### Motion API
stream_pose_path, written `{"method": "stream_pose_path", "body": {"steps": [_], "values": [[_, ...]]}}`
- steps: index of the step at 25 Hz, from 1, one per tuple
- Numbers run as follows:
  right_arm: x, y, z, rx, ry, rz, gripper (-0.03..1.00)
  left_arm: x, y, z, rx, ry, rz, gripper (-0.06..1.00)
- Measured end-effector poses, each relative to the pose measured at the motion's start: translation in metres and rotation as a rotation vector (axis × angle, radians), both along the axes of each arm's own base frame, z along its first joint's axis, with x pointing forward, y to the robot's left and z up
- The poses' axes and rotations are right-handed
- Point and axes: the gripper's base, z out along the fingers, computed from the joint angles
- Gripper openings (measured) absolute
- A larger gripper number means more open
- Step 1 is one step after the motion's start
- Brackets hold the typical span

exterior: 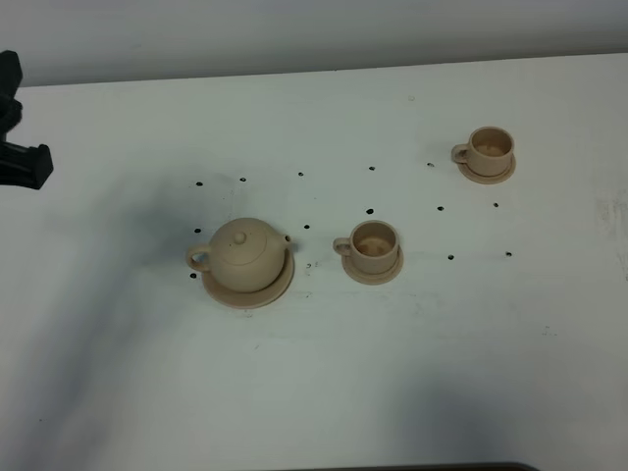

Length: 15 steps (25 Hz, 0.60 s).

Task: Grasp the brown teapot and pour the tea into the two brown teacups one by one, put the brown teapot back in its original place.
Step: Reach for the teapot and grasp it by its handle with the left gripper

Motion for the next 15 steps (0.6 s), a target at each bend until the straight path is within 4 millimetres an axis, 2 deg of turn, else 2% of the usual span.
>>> {"method": "stream_pose_path", "body": {"steps": [8,15], "values": [[0.0,0.001,0.0,0.01,0.005,-0.013,0.42,0.007,-0.003,-0.006,0.001,0.031,-0.016,0.41],[0.0,0.004,0.0,0.025,0.01,-0.15,0.42,0.014,-0.007,-0.014,0.011,0.068,-0.041,0.41]]}}
